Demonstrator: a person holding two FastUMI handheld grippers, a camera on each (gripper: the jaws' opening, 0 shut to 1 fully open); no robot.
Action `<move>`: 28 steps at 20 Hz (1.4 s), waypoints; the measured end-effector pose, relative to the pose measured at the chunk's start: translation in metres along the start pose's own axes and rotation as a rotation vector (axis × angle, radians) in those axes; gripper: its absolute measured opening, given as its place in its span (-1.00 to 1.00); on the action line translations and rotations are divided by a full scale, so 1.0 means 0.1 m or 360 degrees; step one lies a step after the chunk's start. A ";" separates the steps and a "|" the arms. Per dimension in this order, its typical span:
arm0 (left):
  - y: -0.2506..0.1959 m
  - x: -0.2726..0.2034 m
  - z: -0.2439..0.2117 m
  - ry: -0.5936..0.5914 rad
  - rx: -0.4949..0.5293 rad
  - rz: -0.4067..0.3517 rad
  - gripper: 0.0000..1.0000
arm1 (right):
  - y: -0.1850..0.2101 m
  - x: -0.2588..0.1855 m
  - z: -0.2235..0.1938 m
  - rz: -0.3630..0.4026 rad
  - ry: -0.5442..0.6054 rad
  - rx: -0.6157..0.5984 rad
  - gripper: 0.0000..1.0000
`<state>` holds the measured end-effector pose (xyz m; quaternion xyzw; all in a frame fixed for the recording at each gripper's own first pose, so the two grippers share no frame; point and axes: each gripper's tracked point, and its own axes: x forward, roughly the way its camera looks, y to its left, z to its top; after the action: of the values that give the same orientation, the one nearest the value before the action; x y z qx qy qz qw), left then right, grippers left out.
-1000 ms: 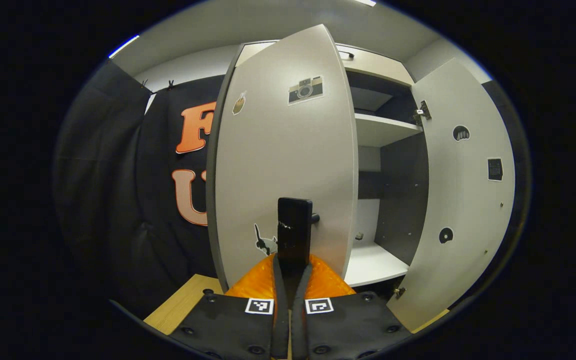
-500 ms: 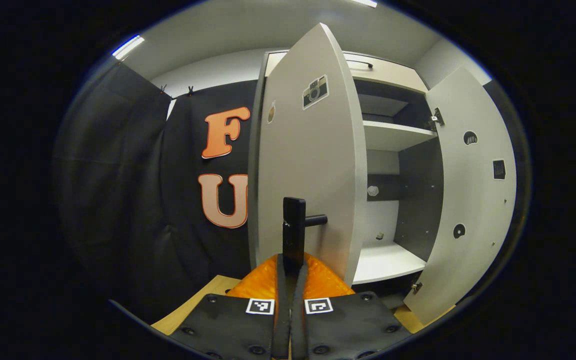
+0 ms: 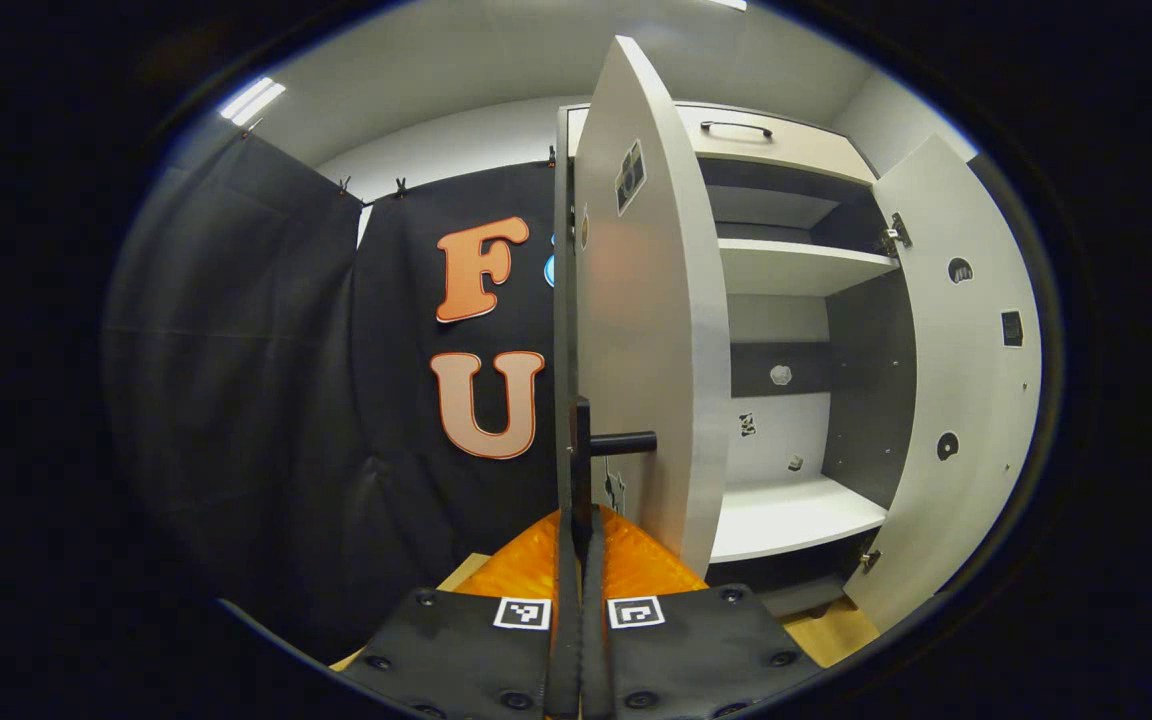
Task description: Open the right door of the double-door shoe cabinet with the right hand, and open the left door with the left hand.
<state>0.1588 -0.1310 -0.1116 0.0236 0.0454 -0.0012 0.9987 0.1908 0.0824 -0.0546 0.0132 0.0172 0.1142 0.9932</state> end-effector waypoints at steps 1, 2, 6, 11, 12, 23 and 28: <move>0.05 0.01 -0.04 0.0019 -0.0015 0.0003 -0.86 | 0.00 0.00 0.00 -0.0001 0.0002 -0.0003 0.86; 0.11 0.00 -0.11 0.0038 -0.0033 0.0009 -0.87 | 0.01 0.00 0.00 0.0000 0.0002 -0.0002 0.94; 0.34 0.02 -0.15 0.0050 -0.0064 -0.0005 -0.87 | 0.03 0.01 0.00 -0.0017 0.0003 0.0002 0.94; 0.42 0.02 -0.16 0.0055 -0.0071 -0.0063 -0.87 | 0.10 0.03 0.01 -0.0018 0.0005 0.0016 0.85; 0.45 0.02 -0.16 0.0056 -0.0102 -0.0076 -0.87 | 0.11 0.04 0.01 -0.0016 0.0008 0.0008 0.94; 0.89 -0.43 0.23 0.0007 -0.0084 -0.0041 -0.87 | 0.24 0.04 0.07 0.0008 -0.0010 -0.0029 0.85; 1.18 -0.86 0.66 0.0011 -0.0054 0.0071 -0.86 | 0.26 0.05 0.18 0.0006 -0.0047 -0.0055 0.85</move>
<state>0.0801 -0.0163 -0.0327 0.0077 0.0484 0.0219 0.9986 0.1901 0.1080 -0.0357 -0.0021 0.0006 0.1160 0.9932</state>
